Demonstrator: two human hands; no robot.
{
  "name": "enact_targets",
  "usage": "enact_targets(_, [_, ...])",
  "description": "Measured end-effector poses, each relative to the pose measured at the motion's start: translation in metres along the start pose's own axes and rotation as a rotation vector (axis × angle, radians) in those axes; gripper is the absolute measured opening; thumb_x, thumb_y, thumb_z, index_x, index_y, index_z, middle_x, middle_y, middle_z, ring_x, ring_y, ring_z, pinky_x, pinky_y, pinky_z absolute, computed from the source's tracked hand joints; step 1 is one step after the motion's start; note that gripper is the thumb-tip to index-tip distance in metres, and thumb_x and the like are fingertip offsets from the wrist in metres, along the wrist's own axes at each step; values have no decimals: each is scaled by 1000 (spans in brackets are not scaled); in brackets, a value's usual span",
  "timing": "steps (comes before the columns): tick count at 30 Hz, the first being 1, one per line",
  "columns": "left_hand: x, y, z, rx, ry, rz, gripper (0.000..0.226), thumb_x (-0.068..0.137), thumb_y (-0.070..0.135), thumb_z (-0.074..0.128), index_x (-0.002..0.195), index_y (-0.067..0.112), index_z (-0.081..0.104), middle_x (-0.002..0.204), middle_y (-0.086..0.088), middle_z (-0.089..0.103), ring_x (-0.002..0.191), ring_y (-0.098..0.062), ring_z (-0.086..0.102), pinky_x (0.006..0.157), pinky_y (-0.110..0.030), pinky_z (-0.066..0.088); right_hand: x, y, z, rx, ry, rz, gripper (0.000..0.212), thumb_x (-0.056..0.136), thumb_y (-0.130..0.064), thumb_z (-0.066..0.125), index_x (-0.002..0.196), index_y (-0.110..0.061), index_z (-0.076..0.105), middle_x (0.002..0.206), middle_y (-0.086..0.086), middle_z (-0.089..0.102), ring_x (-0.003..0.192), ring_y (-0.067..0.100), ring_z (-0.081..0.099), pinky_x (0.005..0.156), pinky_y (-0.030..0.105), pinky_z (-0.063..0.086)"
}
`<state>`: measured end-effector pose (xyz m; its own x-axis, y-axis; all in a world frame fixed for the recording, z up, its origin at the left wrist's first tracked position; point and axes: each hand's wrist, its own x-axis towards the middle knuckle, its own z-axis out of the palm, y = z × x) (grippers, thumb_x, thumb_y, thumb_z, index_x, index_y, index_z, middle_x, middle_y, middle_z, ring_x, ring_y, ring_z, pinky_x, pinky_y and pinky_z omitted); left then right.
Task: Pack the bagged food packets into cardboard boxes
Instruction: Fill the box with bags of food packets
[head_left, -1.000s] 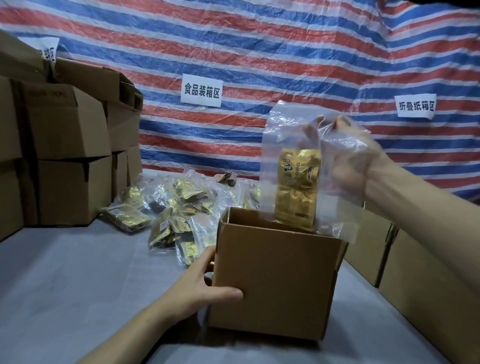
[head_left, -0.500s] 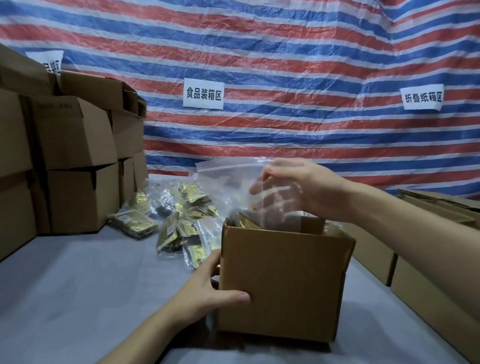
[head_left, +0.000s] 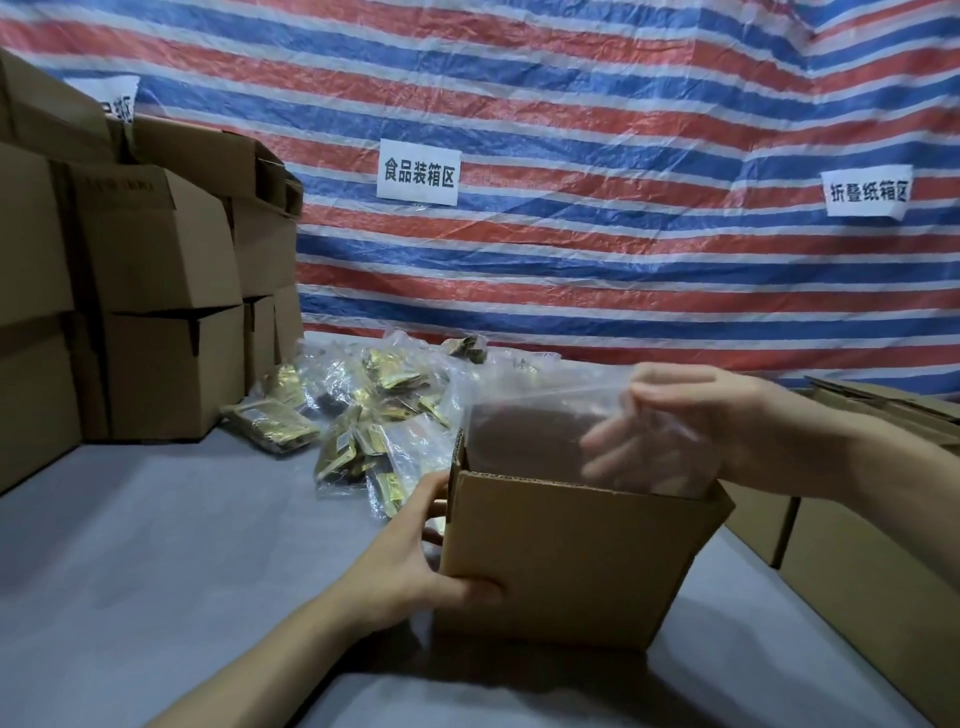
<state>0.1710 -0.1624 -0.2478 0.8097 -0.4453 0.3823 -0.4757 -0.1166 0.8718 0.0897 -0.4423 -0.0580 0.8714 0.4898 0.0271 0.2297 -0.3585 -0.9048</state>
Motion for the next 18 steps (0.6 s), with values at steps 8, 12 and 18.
enact_targets(8, [0, 6, -1, 58, 23, 63, 101, 49, 38, 96, 137, 32, 46, 122, 23, 64, 119, 1, 58, 89, -8, 43, -13, 2, -5, -111, -45, -71, 34, 86, -28, 62, 114, -12, 74, 125, 16, 69, 123, 37, 61, 104, 45, 49])
enact_targets(12, [0, 10, 2, 69, 30, 83, 105, 47, 39, 95, 138, 37, 41, 121, 27, 62, 117, 3, 57, 90, -8, 42, -16, -5, -2, -238, -14, -11, 42, 87, -46, 70, 108, -10, 75, 116, 14, 72, 113, 32, 67, 97, 49, 51])
enact_targets(18, [-1, 13, 4, 61, 52, 96, 109, 43, 42, 94, 139, 35, 41, 122, 17, 66, 116, -2, 59, 93, -14, 44, -2, 0, 10, -323, 288, 184, 16, 93, -16, 67, 97, -1, 73, 89, 22, 73, 74, 26, 76, 56, 24, 57])
